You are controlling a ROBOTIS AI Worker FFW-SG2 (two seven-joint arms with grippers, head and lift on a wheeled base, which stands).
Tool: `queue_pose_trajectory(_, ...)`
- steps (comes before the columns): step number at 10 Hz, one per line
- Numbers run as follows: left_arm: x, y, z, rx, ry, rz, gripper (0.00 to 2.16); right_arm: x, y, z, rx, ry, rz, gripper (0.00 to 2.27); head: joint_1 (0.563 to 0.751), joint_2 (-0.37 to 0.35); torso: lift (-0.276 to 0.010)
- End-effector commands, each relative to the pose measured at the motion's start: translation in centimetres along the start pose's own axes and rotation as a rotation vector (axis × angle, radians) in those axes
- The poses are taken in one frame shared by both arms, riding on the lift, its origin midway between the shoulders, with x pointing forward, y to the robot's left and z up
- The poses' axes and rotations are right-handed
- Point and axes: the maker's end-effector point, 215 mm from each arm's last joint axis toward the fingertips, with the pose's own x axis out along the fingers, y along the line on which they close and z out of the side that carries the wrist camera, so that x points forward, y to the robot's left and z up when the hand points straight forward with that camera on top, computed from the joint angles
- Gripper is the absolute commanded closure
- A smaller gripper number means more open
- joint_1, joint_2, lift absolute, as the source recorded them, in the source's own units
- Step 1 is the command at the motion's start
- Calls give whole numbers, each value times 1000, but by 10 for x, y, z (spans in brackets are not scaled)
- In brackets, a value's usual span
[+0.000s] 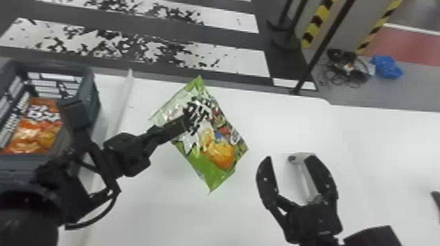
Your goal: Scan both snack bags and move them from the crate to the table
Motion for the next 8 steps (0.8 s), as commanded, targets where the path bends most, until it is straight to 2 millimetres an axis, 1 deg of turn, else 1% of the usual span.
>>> queue_pose_trajectory(1,37,-3,-55,-48,76,-40,2135,0,0,0,-1,0,0,80,695,-255,-88)
queue_pose_trajectory(2,53,-7,-83,-61,121,-61,2105,0,0,0,-1,0,0,80,695,-304,-88)
queue_pose_trajectory(3,63,-12,-101,-27,151,-67,1993,0,1,1,0,0,2,80,695,-328,-88)
queue_pose_trajectory(4,68,-9,-108,-8,154,-37,1440,1,2,2,1,-3,3,80,695,-350,-88)
queue_pose_trajectory(5,69,-8,-113,37,168,-24,100,1,3,3,2,-4,5,80,695,-350,-88)
queue_pose_trajectory(6,69,-1,-111,80,174,12,-1,1,4,4,3,-6,6,80,695,-350,-88)
queue_pose_trajectory(7,68,3,-102,118,165,40,26,1,4,5,3,-7,6,80,695,-350,-88)
queue_pose_trajectory(8,64,16,-91,238,172,120,29,1,4,5,3,-7,8,80,695,-350,-88)
